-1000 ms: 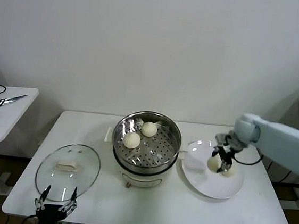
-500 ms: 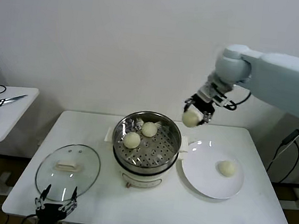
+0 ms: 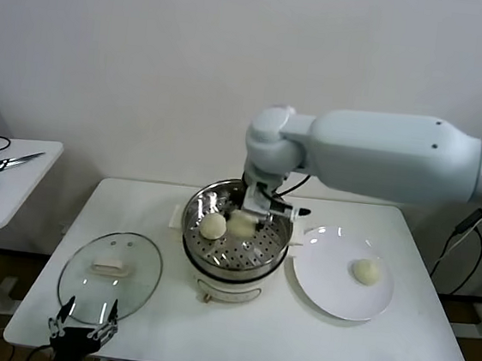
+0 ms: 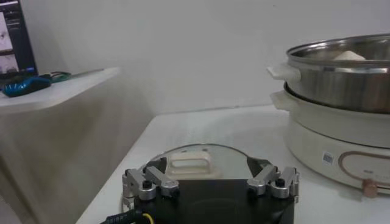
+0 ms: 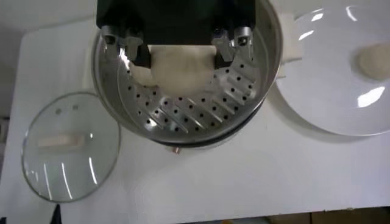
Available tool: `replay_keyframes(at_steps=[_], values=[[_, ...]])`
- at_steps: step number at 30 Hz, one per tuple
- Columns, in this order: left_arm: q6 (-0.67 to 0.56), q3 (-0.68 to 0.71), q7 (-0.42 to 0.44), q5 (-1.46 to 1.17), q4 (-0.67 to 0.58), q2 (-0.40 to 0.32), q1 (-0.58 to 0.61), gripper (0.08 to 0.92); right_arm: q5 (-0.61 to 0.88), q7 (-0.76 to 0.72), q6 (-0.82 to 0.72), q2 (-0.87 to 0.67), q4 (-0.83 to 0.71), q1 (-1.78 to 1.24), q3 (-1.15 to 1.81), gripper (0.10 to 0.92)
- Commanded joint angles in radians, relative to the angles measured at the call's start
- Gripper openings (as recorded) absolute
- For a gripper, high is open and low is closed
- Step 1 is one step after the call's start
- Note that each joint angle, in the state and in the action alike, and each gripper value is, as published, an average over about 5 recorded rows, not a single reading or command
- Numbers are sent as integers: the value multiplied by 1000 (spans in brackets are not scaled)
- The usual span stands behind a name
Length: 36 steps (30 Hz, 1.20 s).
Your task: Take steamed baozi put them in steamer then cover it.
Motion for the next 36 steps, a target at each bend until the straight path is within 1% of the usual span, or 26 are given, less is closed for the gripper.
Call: replay_keyframes(at_steps=[1, 15, 18, 21, 23, 26, 29, 36], values=[[0, -2, 0, -1, -2, 1, 1, 823, -125, 33, 10, 45, -10, -179, 16, 679], [2, -1, -1, 2, 0, -5, 0, 823, -147, 63, 5, 50, -110, -257, 18, 676], [1, -2, -1, 2, 0, -6, 0, 823, -139, 58, 13, 51, -121, -252, 19, 714], [1, -1, -2, 2, 1, -6, 0, 823, -119, 43, 25, 44, -122, -229, 19, 784], [1, 0, -2, 2, 0, -7, 0, 823, -98, 36, 30, 37, -123, -208, 22, 811], [1, 2, -2, 3, -1, -8, 0, 823, -20, 6, 31, 12, -132, -150, 28, 821], [1, 4, -2, 5, -2, -8, 0, 823, 107, -37, 17, -33, -164, -68, 24, 822], [1, 6, 0, 5, -5, -6, -2, 823, 495, -175, -29, -179, -371, 100, -39, 823]])
